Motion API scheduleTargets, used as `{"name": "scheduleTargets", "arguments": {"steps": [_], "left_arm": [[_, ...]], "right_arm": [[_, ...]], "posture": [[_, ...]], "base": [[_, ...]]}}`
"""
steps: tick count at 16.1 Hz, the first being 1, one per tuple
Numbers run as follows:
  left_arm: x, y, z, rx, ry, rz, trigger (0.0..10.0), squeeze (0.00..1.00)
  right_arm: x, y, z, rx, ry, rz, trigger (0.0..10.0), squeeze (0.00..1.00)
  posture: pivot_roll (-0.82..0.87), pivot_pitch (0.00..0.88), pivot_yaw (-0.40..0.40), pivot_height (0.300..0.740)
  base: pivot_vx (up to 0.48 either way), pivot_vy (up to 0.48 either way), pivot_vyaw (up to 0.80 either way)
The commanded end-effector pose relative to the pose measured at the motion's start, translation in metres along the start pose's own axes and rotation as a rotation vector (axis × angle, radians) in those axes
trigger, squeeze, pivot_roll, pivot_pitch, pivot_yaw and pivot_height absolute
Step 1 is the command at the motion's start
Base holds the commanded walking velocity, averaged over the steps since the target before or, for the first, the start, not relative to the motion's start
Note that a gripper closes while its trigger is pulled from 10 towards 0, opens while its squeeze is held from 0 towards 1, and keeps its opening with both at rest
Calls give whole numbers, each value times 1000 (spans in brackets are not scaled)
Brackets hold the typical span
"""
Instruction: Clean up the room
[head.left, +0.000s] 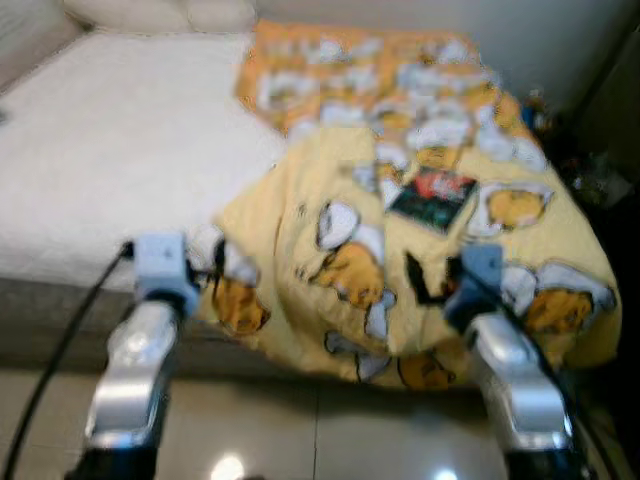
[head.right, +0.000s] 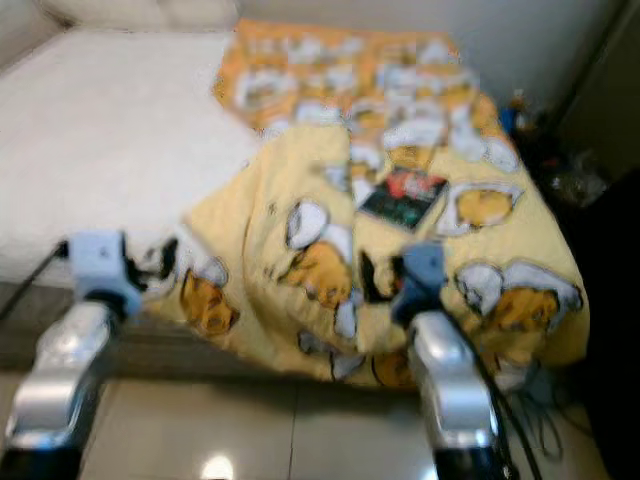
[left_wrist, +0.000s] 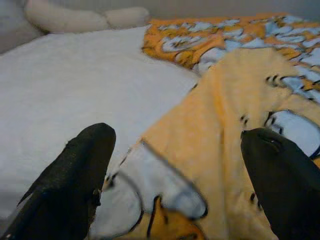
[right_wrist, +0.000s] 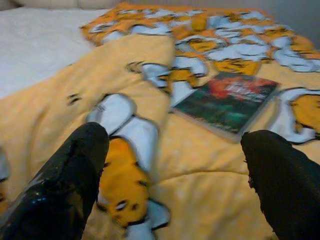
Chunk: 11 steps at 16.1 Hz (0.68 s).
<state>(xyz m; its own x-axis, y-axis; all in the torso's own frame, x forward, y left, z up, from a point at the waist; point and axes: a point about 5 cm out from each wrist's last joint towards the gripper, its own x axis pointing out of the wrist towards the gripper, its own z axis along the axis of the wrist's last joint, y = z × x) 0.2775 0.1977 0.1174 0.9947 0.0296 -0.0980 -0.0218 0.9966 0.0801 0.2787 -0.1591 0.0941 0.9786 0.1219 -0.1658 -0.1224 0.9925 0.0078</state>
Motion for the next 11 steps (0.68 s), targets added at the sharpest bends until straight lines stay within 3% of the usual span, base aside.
{"name": "scheduleTargets", "arguments": {"steps": [1, 11], "left_arm": [[2, -11, 1, -15, -5, -34, 10000, 804], [2, -11, 0, -15, 0, -36, 10000, 800]], "right_arm": [[-3, -13, -2, -22, 11, -39, 10000, 0], [-3, -12, 0, -51, -4, -25, 10000, 0]], "posture": [[50, 0, 0, 740], [50, 0, 0, 740]], "base": [[360, 0, -800], [360, 0, 0]]}}
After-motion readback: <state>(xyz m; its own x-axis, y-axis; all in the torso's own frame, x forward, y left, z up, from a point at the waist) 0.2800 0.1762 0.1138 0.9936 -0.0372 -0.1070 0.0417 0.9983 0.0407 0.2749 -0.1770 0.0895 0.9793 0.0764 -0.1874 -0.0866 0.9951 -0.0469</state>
